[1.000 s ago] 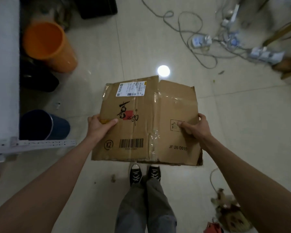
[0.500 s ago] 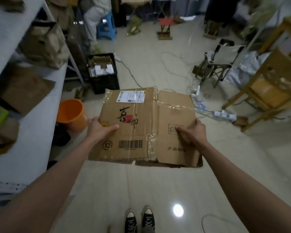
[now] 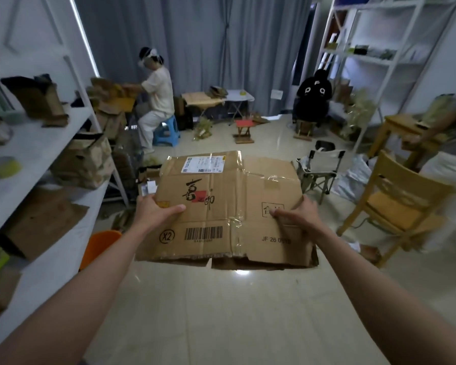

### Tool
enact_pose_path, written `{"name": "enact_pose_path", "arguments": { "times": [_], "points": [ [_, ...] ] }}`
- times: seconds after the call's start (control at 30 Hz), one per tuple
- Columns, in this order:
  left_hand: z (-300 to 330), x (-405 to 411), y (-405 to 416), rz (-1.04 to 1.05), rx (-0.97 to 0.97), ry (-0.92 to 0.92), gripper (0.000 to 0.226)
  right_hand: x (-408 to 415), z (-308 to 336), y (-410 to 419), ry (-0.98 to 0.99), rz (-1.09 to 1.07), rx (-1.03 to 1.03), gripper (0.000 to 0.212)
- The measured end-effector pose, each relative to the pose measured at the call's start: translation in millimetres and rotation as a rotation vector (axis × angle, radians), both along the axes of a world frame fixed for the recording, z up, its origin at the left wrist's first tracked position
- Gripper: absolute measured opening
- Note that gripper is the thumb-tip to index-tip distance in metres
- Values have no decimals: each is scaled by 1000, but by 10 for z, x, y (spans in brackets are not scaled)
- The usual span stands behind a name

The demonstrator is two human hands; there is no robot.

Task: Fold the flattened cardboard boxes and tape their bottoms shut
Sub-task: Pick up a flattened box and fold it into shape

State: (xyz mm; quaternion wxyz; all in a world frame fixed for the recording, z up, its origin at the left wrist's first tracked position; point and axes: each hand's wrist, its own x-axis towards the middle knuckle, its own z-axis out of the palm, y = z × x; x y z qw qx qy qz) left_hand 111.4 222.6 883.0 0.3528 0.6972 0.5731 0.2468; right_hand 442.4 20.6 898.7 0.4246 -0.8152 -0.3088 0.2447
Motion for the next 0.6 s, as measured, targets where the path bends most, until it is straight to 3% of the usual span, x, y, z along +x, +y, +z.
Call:
{"name": "enact_pose_path", "arguments": {
  "times": [0.1,0.3,0.5,0.6],
  "points": [
    [78,98,221,1,21,1,106,118,62,263,-37,-11,5,103],
    [140,393,951,52,82,45,103,344,143,1095,-100,-19,1,115],
    [173,705,2179,38,115,58,100,607,200,2333,-167,-19,33,112],
    [240,862,2906,6,105,75,110,729,254,3016,-200,-35,16,112]
  ]
}}
